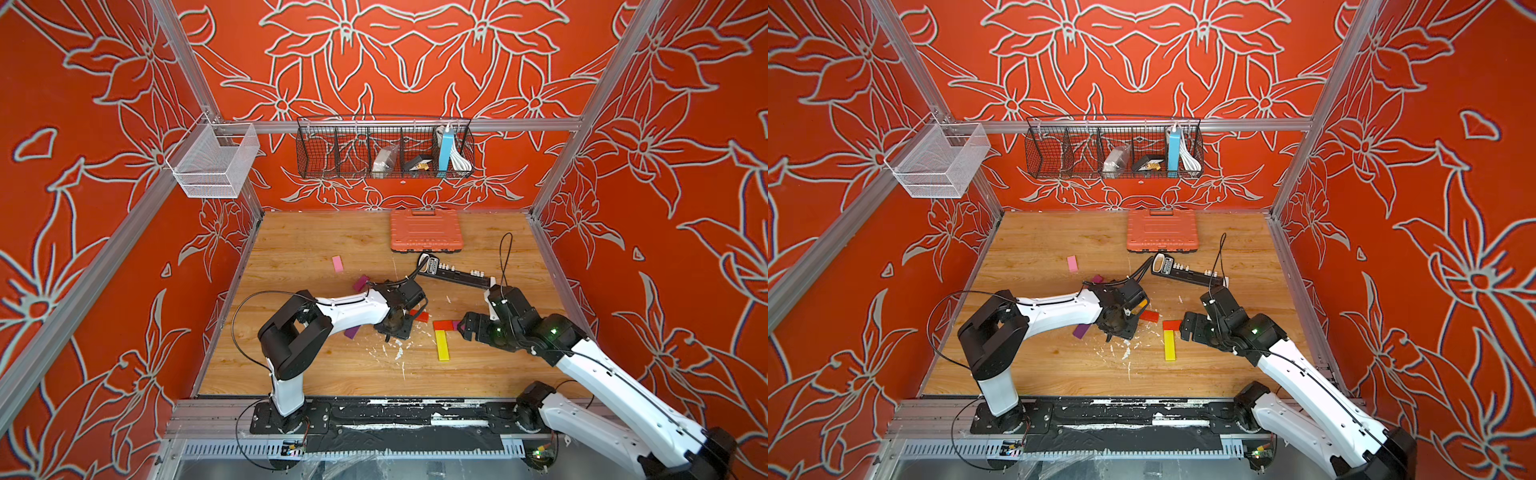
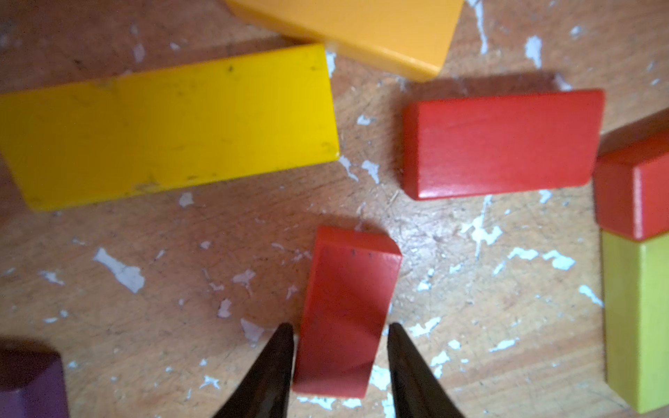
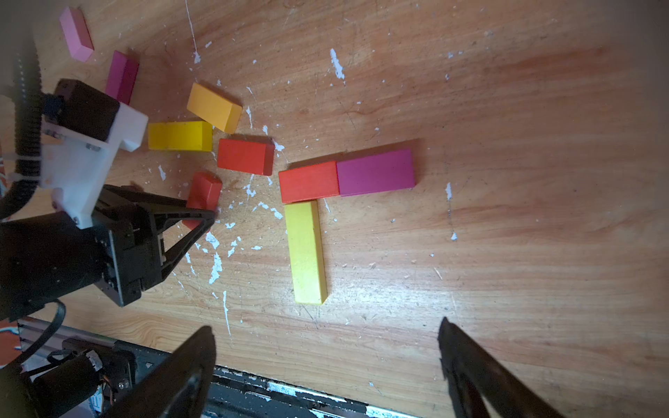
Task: Assemble the letter c with building blocks
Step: Pick up the building block from the center of the board, then place the building block at the center of the board.
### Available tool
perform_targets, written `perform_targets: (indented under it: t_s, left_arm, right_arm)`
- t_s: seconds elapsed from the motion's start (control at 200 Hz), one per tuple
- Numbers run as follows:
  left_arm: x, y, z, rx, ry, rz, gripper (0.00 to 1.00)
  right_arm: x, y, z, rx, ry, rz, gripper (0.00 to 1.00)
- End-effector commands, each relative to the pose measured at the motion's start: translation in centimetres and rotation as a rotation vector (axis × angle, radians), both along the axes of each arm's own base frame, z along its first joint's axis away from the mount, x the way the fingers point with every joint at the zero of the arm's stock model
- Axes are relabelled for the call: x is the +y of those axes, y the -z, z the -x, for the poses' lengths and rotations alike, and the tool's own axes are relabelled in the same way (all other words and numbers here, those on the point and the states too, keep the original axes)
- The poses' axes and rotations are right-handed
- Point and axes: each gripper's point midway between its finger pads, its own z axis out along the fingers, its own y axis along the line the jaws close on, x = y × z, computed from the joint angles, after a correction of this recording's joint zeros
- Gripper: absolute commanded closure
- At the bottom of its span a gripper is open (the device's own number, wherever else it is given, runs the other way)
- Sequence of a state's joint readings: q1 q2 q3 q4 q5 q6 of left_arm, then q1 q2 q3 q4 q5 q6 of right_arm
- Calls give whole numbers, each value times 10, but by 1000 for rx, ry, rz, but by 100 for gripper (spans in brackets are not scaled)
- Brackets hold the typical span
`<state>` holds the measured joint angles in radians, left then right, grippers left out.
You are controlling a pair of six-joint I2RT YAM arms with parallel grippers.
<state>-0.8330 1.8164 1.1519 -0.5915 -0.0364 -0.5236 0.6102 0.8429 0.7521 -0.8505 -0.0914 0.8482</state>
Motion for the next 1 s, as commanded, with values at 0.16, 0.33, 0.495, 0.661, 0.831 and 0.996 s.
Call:
perform_targets:
  t_s: [0.16, 0.33, 0.495, 0.661, 0.831, 0.996]
  left_arm:
    - [4, 1, 5, -2, 22, -34, 70]
    - [3, -28, 8, -39, 57, -1, 70]
    - [-7, -59, 20, -71, 138, 46, 70]
    - [-28, -81, 35, -92, 231, 104, 70]
    - [-47, -95, 48, -113, 312, 135, 70]
    - [-59, -100, 60, -118, 375, 152, 70]
  right_arm:
    - [-8, 5, 4, 22, 28, 18, 2]
    - [-14, 4, 2, 16, 48, 29, 2]
    - [-22, 1, -3, 16, 91, 15, 2]
    - [-32, 0, -9, 28, 145, -11, 2]
    - [-48, 2, -13, 44, 220, -48, 2]
    - [-54, 12, -18, 79, 286, -114, 2]
